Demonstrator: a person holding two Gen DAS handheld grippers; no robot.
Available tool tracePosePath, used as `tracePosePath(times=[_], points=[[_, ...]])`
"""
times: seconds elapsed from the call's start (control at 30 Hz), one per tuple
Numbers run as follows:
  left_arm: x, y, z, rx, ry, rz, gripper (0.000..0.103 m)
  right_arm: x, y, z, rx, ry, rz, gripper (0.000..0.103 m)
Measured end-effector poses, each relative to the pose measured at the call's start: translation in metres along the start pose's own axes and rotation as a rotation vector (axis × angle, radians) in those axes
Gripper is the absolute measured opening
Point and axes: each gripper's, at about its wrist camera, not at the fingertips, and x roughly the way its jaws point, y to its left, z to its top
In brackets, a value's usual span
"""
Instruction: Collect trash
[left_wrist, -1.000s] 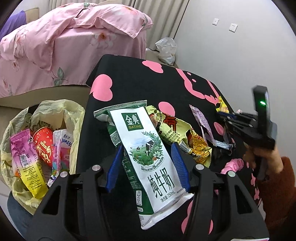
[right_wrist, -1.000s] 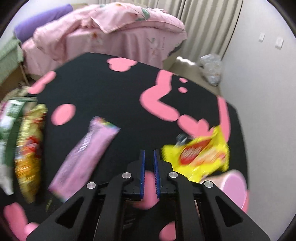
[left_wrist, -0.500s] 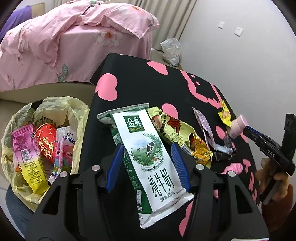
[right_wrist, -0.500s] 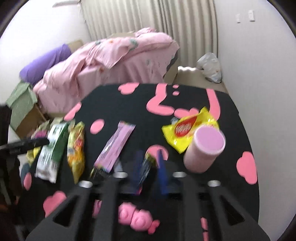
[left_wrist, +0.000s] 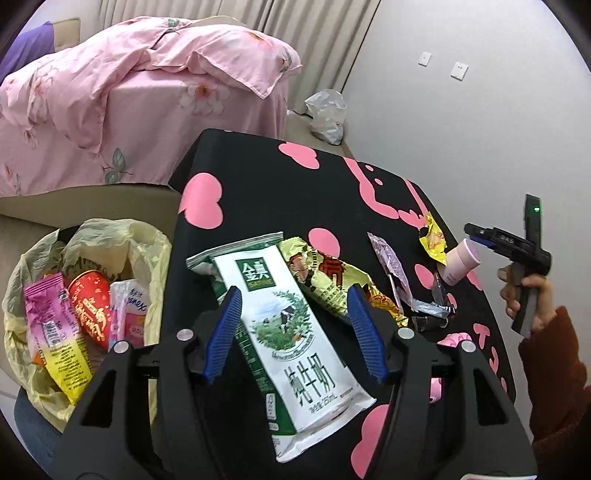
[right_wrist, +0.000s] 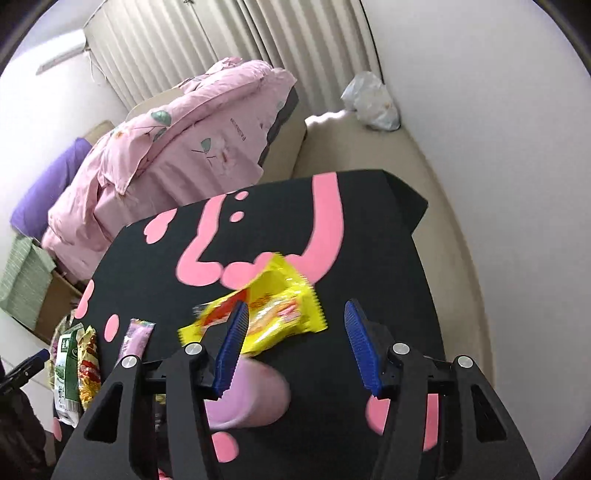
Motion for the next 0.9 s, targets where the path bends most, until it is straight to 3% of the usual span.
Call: tracePosePath(times=[0.27,0.3,0.33,0.43,0.53,0.7,0.9], points=[[0.010,-0.003,0.002,0.011,0.031,0.011,0.056,0.053,-0.021,0.012,-0.038,0.097,0.165,0.050],[0.011,-0.001,0.003,0.005,0.034,0.020,0.056,0.061,-0.019,0.014,-0.045,0.120,0.179,0.046],[0.012,0.000,0.004,-0.005,0.039,0.035,0.056,0.065,-0.017,0.015,-0.051,0.135,0.192,0.033],[0.015,0.006,0.005,-0.042,0.050,0.050,0.056,0.074,-0.003,0.017,-0.107,0.174,0.204,0.016],[0.018,0.011,0.004,-0.068,0.060,0.054,0.056,0.058,0.012,0.024,-0.122,0.132,0.219,0.011],[0.018,0.012,-0.001,-0.081,0.062,0.033,0.056,0.000,0.052,0.031,-0.176,0.006,0.229,0.007],[0.018,0.022,-0.002,-0.137,0.080,0.004,0.058,-0.062,0.103,0.015,-0.258,-0.070,0.269,0.006]])
